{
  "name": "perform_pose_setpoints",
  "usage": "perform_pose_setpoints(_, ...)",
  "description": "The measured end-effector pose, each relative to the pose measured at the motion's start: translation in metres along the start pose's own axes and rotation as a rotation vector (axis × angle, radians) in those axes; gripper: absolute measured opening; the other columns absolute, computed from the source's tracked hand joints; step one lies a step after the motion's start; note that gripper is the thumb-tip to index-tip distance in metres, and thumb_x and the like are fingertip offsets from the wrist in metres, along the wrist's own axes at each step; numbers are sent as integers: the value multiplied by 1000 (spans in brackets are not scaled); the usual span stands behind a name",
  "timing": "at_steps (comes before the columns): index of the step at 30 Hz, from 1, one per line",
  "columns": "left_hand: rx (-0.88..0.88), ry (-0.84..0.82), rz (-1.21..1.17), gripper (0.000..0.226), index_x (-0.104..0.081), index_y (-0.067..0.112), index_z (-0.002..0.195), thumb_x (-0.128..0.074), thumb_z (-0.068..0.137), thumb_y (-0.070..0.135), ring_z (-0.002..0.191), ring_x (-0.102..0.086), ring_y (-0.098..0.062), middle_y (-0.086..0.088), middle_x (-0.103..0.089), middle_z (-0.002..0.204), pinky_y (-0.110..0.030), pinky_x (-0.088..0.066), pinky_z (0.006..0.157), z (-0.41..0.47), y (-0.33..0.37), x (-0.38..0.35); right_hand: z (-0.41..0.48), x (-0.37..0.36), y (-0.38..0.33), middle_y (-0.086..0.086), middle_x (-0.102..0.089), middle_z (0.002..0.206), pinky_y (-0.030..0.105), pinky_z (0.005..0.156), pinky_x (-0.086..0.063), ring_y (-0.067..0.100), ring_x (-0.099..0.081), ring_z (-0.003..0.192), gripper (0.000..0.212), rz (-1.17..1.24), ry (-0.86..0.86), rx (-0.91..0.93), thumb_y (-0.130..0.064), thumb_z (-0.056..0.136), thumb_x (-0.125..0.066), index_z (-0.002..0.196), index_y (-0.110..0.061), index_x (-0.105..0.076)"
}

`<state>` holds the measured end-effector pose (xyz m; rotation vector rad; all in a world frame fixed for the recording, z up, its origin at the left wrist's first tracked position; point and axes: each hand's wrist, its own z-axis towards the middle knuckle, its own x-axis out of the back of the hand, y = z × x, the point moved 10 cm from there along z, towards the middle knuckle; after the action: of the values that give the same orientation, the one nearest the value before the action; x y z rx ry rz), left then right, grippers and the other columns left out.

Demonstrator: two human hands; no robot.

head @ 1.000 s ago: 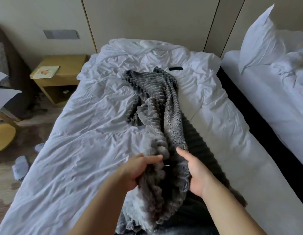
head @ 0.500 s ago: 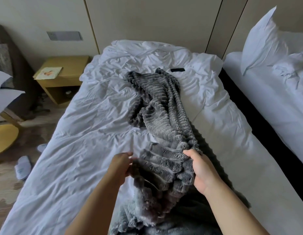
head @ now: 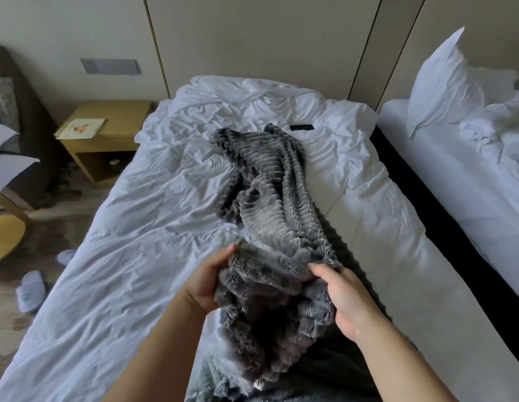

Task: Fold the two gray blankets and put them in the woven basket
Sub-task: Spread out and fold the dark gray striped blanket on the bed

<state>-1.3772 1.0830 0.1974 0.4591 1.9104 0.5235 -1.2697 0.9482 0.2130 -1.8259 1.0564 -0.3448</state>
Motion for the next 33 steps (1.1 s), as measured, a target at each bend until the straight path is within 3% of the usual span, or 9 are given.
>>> perform_pose_setpoints(6, -198, 321, 294, 27, -58, 4, 115, -53, 88, 6, 80, -67, -28, -21, -66, 103, -38, -56, 74, -4, 39, -7, -2, 42, -46, 16, -61, 81, 40, 63, -48, 29, -61, 70, 11, 256, 361, 200, -16, 90, -59, 86, -8, -65)
perform_pose_setpoints(9, -258, 416, 334, 21, -66, 15, 108, -53, 93, 9, 78, -72, -21, -7, -75, 92, -31, -57, 64, -5, 34, -15, -16, -5, -78, 1, -64, 68, 33, 62, -46, 23, -60, 66, 17, 271, 189, 374, -10, 87, -59, 75, -18, -69)
perform_pose_setpoints(14, -223, 371, 246, 31, -75, 18, 80, -60, 87, 44, 70, -69, -20, -8, -71, 81, -27, -53, 56, -8, 15, -33, -37, -105, -48, -3, -72, 100, 36, 91, -53, 13, -67, 95, 30, -545, -201, 297, -7, 86, -51, 106, -22, -68)
perform_pose_setpoints(19, -467, 672, 422, 22, -64, 19, 74, -59, 81, -2, 59, -60, -23, -12, -64, 70, -35, -49, 58, -42, 35, -7, -37, -94, -21, -1, -70, 75, 24, 63, -53, 11, -63, 67, 32, -466, -271, 95, 0, 87, -43, 80, -17, -70)
perform_pose_setpoints(22, -454, 517, 673, 29, -63, 18, 76, -59, 74, -11, 64, -61, -18, -6, -64, 71, -32, -52, 63, -45, 34, -36, -4, -53, -43, 5, -66, 84, 31, 71, -52, 17, -62, 79, 16, -370, 33, 115, -25, 92, -55, 87, -15, -67)
perform_pose_setpoints(25, -299, 181, 871, 36, -63, 22, 79, -62, 74, -13, 71, -60, -9, 0, -64, 76, -19, -49, 66, -35, 4, -78, 18, -48, -41, 4, -69, 80, 24, 57, -53, 15, -68, 68, 36, -371, -59, -65, -50, 80, -68, 90, -16, -68)
perform_pose_setpoints(29, -46, -23, 907, 25, -65, 22, 88, -67, 82, -2, 68, -57, -2, 10, -63, 75, -11, -44, 65, -34, -35, -87, 30, -22, -34, 4, -61, 40, 10, 34, -36, 13, -57, 32, 10, -448, 55, -41, -5, 79, -66, 78, 4, -68)
perform_pose_setpoints(31, 87, -9, 810, 7, -66, 23, 94, -66, 88, 23, 65, -52, -2, 9, -61, 78, -10, -41, 58, -36, -48, -73, 34, -6, -17, 10, -60, 44, 15, 40, -43, 19, -58, 34, 9, -362, 119, -71, 3, 76, -58, 76, 8, -65)
perform_pose_setpoints(33, 231, 124, 696, 34, -62, 21, 103, -52, 87, 49, 65, -50, -7, 3, -59, 87, -15, -40, 53, -32, -62, -39, 35, 0, 6, 19, -63, 58, 32, 52, -52, 27, -62, 47, 16, -297, 100, -134, 3, 72, -55, 81, 8, -67)
